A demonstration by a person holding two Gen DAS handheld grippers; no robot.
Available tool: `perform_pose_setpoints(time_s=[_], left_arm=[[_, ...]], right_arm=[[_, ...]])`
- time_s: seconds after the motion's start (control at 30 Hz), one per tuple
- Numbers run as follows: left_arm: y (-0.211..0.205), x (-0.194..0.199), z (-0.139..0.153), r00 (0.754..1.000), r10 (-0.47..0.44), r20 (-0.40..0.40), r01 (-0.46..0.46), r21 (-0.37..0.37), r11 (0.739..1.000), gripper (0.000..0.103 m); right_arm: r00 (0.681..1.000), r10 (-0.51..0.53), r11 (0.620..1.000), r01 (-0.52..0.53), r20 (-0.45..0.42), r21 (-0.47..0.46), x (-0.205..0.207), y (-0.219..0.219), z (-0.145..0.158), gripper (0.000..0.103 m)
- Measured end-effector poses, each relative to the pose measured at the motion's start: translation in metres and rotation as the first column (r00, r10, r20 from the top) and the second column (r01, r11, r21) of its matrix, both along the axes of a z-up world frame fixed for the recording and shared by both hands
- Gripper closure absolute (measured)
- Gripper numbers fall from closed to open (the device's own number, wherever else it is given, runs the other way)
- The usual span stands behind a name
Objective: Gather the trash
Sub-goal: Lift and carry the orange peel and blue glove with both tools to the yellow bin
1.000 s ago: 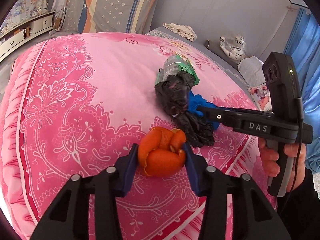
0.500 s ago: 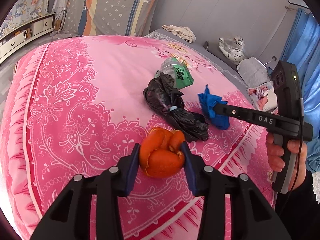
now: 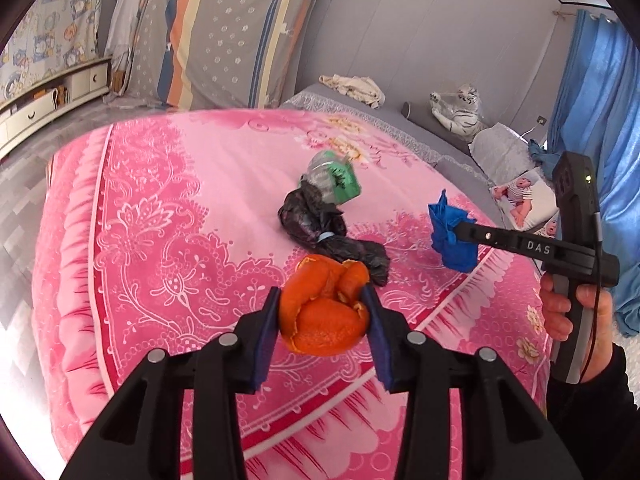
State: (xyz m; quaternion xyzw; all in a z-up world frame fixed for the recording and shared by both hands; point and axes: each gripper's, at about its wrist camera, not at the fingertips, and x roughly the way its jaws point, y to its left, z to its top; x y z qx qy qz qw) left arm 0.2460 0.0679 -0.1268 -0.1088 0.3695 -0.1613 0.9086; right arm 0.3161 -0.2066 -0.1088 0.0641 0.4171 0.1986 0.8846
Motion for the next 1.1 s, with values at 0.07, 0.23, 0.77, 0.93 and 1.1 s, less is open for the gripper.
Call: perform_pose_setpoints(time_s=[0.07,0.23,0.77,0.93,1.1], left_arm=[[-0.004,-0.006,0.007,1.0,-0.002,0.017,0.002,0.0,1.0,0.065],[-0.016,-0.019,0.02,0.998,-0.015,0.056,0.015,0.006,1.0,0.065],[-0.095,-0.065,0.065,0.969,-0.155,0.191,0.154,0.02,0.988,0.065],[-0.127,-0.079,0.075,0.95,-0.219,0.224,0.216,0.04,0.976,0.065],[-0.156,-0.09,0.082,0.928,-0.284,0.24,0.282,0.043,0.958,0.065]], right_arm=[[1.0,-0.008,1.0,0.008,0.003,0.008,-0.006,-0.002,0.002,0.087],[0.999,-0.034,0.999,0.033,0.026,0.031,-0.025,-0.015,0.01,0.087],[0.982,-0.146,0.986,0.135,0.118,0.097,-0.11,-0.084,0.04,0.087],[0.968,-0.201,0.977,0.186,0.152,0.107,-0.139,-0.111,0.049,0.087],[0.95,-0.26,0.963,0.242,0.176,0.117,-0.165,-0.139,0.055,0.087]])
